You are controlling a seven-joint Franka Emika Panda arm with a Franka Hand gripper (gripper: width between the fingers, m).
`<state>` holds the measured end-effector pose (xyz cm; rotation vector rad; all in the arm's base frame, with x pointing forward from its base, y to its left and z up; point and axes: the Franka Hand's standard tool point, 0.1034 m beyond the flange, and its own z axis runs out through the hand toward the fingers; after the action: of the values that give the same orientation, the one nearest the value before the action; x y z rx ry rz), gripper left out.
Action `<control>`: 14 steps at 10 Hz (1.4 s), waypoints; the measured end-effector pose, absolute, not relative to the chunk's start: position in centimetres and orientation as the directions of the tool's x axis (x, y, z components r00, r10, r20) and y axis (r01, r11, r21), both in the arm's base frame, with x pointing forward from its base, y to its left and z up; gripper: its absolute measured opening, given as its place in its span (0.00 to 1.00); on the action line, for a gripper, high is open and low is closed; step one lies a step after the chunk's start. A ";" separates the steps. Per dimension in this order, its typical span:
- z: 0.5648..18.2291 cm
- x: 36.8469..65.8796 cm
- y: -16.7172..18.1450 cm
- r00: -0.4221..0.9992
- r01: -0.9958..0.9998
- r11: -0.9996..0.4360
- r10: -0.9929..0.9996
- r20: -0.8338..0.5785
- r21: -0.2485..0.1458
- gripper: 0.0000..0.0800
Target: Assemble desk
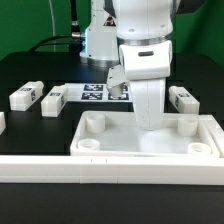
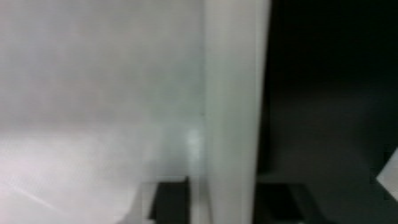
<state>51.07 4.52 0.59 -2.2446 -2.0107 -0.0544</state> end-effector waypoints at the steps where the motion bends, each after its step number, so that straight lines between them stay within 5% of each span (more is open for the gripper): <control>1: 0.6 51.1 4.5 0.113 0.992 -0.106 0.987 0.112 -0.070 0.40; 2: 1.1 51.1 4.5 0.129 0.990 -0.123 0.986 0.107 -0.066 0.40; 3: 1.7 50.8 4.6 0.137 0.989 -0.131 0.985 0.103 -0.063 0.64; 5: 2.7 50.6 4.7 0.142 0.989 -0.137 0.985 0.099 -0.059 0.80; 8: 5.3 49.8 4.8 0.238 0.971 -0.237 0.968 0.085 -0.019 0.81; 12: 5.1 49.7 4.3 0.239 0.971 -0.238 0.968 0.079 -0.020 0.81; 14: 5.4 48.9 4.3 0.351 0.936 -0.350 0.934 0.071 -0.030 0.81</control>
Offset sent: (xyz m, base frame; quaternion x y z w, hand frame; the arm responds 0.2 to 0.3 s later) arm -0.0159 0.0061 0.0232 0.0069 -0.0081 0.0160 0.9998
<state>48.89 4.29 5.36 -2.5278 -1.7522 -0.0641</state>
